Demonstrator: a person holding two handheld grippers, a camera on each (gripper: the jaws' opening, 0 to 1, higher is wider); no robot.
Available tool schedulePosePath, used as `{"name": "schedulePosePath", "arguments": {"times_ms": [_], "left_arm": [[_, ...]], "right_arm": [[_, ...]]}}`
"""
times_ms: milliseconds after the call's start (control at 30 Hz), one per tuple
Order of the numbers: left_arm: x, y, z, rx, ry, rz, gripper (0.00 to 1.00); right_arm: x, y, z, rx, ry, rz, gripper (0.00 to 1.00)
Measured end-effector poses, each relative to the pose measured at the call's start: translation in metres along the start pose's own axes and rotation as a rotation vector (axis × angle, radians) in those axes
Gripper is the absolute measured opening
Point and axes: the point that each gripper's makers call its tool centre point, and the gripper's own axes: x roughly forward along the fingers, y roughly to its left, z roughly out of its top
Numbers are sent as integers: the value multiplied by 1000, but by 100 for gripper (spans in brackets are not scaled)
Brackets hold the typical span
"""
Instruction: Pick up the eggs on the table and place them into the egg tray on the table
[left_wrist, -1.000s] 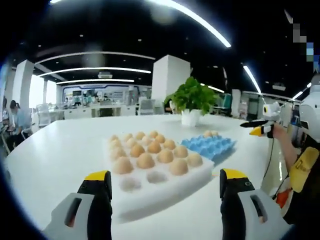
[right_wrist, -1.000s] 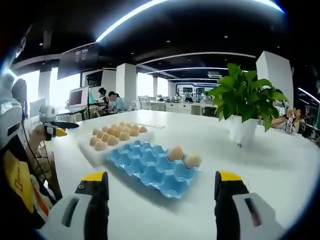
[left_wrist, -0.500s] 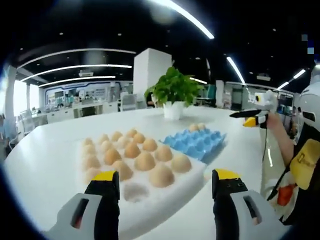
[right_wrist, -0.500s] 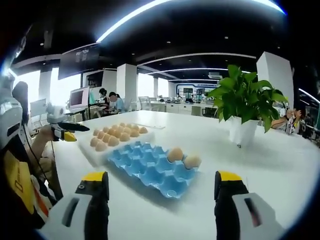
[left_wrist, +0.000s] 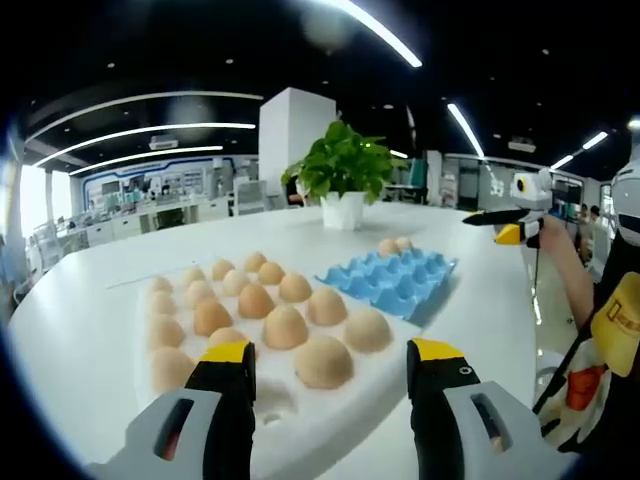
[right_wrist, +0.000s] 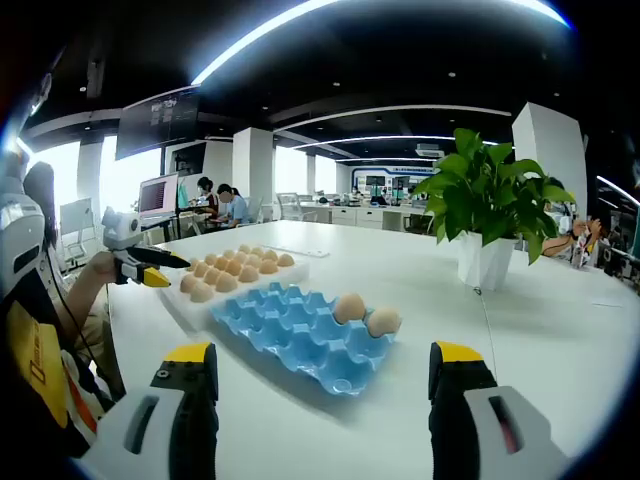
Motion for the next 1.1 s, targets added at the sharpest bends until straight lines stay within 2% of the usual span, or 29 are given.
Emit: {"name": "schedulePosePath", "arguments": {"times_ms": [433,1100], "left_arm": [[11,1,-9,7,28,-4,48],[23,0,-17,29,76,-19,43]], "right_arm": [[1,-1,-2,3,4,-1,91],[0,-2,-3,6,2,-2,91]]}}
